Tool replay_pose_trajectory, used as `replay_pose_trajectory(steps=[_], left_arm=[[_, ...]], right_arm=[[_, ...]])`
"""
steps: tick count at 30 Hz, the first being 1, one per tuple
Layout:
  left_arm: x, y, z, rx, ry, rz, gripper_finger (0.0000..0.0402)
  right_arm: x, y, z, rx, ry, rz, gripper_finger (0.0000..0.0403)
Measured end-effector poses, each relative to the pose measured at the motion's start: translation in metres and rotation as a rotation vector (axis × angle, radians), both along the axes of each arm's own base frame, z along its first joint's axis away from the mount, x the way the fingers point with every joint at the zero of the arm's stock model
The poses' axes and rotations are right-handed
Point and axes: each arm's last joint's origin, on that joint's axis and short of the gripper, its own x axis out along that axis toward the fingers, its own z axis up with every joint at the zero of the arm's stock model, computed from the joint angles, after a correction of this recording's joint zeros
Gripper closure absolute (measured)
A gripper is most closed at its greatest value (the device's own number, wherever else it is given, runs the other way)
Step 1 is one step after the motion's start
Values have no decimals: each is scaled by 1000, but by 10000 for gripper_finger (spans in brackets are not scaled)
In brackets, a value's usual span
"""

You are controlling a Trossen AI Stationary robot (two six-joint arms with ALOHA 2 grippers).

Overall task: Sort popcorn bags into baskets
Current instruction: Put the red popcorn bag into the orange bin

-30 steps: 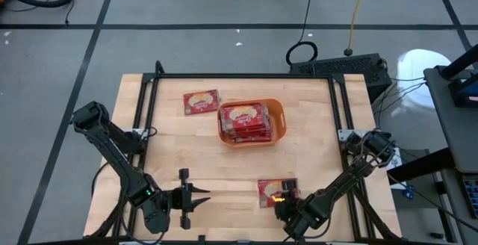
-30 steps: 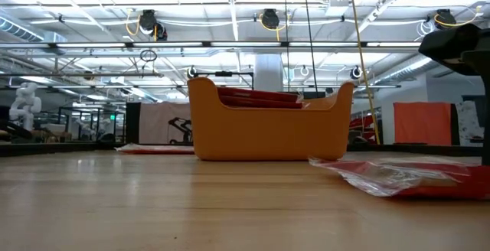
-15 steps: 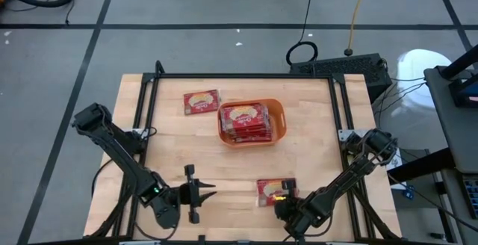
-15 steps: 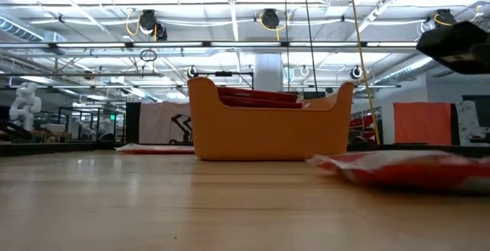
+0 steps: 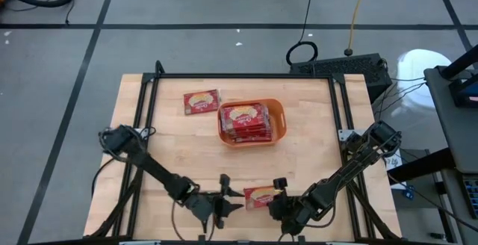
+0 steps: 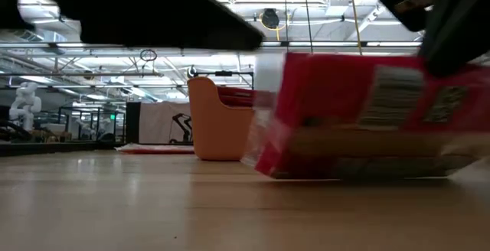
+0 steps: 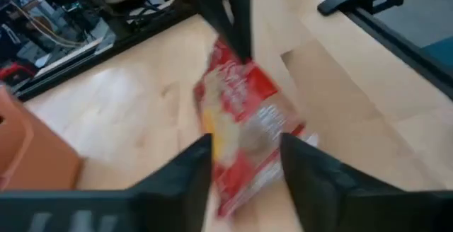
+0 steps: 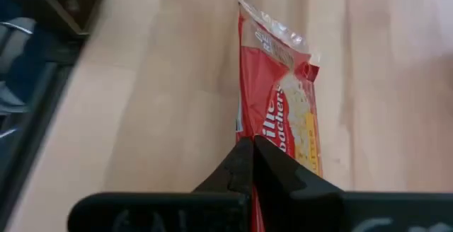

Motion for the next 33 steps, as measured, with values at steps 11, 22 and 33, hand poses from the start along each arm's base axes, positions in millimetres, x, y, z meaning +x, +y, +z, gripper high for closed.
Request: replay_pose_trajectory(steps=[11,22,33], left_arm=[[19,13,-40,-46,20,37,56],[21,25,-46,-46,78,113,122],[20,33,-54,-110,174,148,294]], right_arm=[[19,-23,1,9,-6,-87,402],[31,-33,4,44,-49,-131,402],[30,-20,1,148,-87,-190,395]])
